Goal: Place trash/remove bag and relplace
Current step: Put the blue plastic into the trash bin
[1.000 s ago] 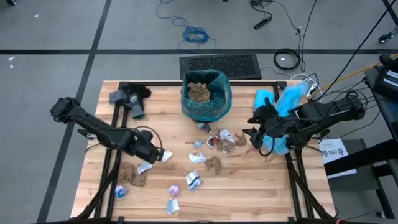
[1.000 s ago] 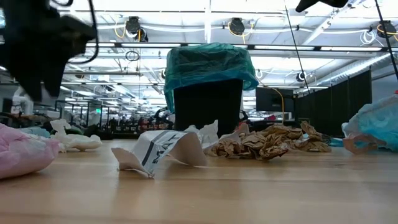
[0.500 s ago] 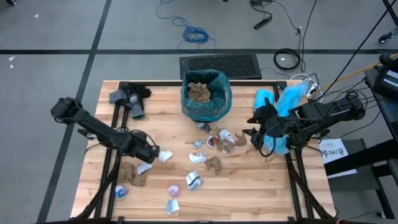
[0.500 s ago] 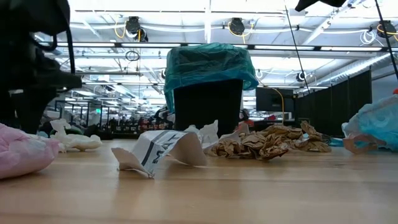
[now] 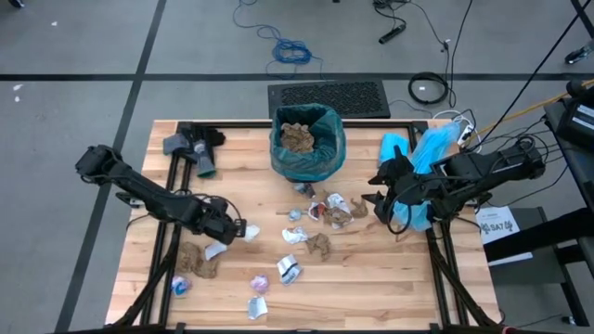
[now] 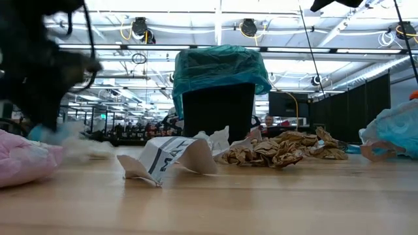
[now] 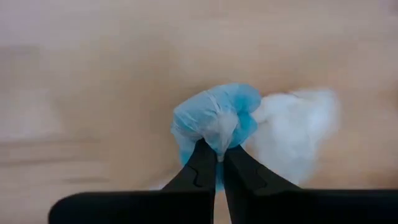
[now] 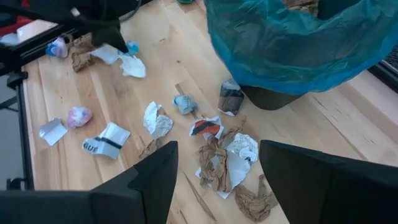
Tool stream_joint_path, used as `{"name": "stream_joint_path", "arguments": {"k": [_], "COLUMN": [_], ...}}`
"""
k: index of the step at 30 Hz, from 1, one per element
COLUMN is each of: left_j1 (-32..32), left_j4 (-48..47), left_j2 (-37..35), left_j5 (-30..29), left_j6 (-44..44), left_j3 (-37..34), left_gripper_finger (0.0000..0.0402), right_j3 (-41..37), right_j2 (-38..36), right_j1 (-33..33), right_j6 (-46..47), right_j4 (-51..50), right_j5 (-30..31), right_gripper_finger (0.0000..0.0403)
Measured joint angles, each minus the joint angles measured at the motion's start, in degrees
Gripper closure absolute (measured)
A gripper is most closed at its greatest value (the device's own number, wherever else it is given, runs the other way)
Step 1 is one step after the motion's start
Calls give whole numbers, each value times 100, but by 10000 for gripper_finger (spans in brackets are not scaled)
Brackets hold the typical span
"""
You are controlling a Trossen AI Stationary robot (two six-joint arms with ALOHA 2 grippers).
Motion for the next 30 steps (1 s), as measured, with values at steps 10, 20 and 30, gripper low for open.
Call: {"name": "stream_joint_path", "arguments": {"k": [10,20,30], "left_j1": [211,1815,4237], "left_j4": [-416,-884,397], "left_j2": [-106,-109,460], "left_j5": [-1504,-1674,493], "left_j6": [1575,4474,6955], "left_j3": [1924,3910,4552], "left_gripper_finger": [396,398,398], "right_j3": [1,2,2], "right_j2": [2,2,2], "right_j1": [0,0,0], "right_j6": [-96,-183,210], "right_j4": [0,129,140], "right_j5": [-11,-13,-9], "right_gripper_finger": [186,186,186]}}
